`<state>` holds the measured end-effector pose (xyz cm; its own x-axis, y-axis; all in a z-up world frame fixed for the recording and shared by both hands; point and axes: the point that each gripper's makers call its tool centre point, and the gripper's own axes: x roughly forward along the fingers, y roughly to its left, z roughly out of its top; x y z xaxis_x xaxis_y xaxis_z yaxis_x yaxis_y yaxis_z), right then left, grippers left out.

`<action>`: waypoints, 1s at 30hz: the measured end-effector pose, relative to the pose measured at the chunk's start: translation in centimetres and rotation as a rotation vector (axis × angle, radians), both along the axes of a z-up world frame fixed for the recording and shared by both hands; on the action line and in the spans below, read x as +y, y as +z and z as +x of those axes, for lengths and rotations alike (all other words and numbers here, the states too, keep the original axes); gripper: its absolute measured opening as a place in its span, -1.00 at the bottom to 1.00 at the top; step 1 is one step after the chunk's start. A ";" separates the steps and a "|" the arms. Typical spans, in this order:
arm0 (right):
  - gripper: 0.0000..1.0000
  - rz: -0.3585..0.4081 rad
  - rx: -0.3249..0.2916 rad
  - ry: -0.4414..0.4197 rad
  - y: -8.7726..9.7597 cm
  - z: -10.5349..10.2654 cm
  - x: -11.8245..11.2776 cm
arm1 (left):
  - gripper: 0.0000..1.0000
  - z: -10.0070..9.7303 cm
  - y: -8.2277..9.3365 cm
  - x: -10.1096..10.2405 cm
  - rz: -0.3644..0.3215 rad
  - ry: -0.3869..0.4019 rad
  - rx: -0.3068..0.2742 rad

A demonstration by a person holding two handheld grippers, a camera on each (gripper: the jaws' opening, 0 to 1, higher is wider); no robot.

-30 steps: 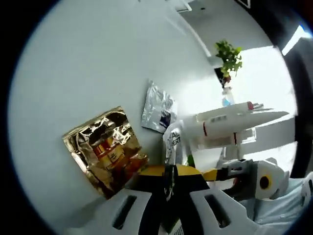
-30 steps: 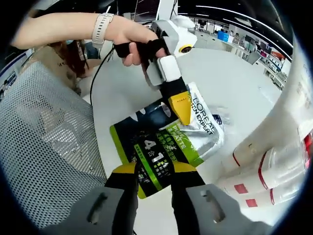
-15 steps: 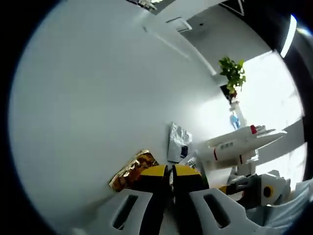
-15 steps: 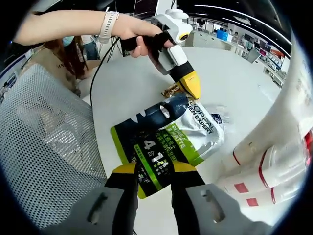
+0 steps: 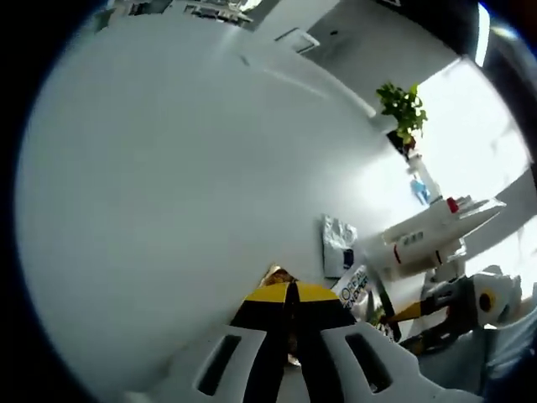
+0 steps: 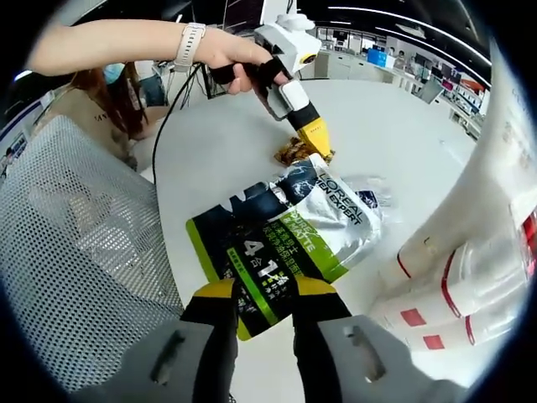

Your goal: Arrange the skincare products in the storage area until every visible bottle or jar stands upright without overlapping.

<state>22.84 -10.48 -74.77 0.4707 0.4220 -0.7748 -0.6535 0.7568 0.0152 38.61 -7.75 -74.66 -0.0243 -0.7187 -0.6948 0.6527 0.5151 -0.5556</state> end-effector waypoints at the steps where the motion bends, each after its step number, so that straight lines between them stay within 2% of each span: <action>1: -0.51 0.002 0.000 -0.002 0.0 0.0 0.0 | -1.00 0.1 0.0 0.1 0.017 -0.017 -0.019; 2: -0.52 0.003 0.000 -0.003 0.0 0.0 0.0 | -1.00 0.3 0.0 0.2 0.020 -0.024 -0.035; 5: -0.53 0.008 0.002 -0.005 0.0 0.1 -0.1 | -1.00 2.4 0.0 0.7 0.060 0.026 -0.089; 6: -0.53 0.009 0.002 -0.006 0.0 0.1 -0.1 | -1.00 2.7 0.1 0.7 0.068 0.026 -0.106; 7: -0.53 0.009 0.002 -0.007 0.0 0.1 0.0 | -1.00 3.4 0.1 0.8 0.088 0.020 -0.148; 9: -0.53 0.007 0.000 -0.004 0.0 0.1 0.0 | -1.00 3.9 0.2 0.7 0.118 0.005 -0.178; 10: -0.53 0.008 0.001 -0.006 0.0 0.1 0.0 | -1.00 3.8 0.6 0.2 0.107 -0.005 -0.186; 13: -0.53 0.006 0.001 -0.008 0.1 0.1 0.0 | -1.00 2.0 2.8 -3.3 -0.017 -0.061 -0.175; 15: -0.53 0.006 0.001 -0.014 0.0 0.1 -0.1 | -1.00 -0.1 3.4 -5.1 -0.052 -0.124 -0.139; 20: -0.53 0.007 -0.003 -0.019 0.0 0.1 -0.1 | -1.00 -3.8 2.3 -8.1 -0.051 -0.249 -0.099; 23: -0.53 -0.002 -0.005 -0.021 0.0 0.1 -0.1 | -1.00 -4.3 0.8 -8.6 -0.016 -0.275 -0.088; 25: -0.53 -0.008 -0.010 -0.019 0.0 0.1 -0.1 | -1.00 -4.0 -0.1 -8.4 0.020 -0.287 -0.109; 27: -0.53 -0.003 -0.009 -0.025 0.0 0.1 -0.2 | -1.00 -3.7 0.1 -8.5 0.008 -0.275 -0.100; 30: -0.53 -0.004 -0.012 -0.032 0.0 0.1 -0.2 | -1.00 -2.7 0.0 -8.3 0.023 -0.287 -0.156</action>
<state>22.96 -10.70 -74.78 0.4928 0.4037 -0.7709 -0.6294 0.7771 0.0046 35.95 -16.03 -74.63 -0.1157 -0.6821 -0.7220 0.8494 0.3088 -0.4279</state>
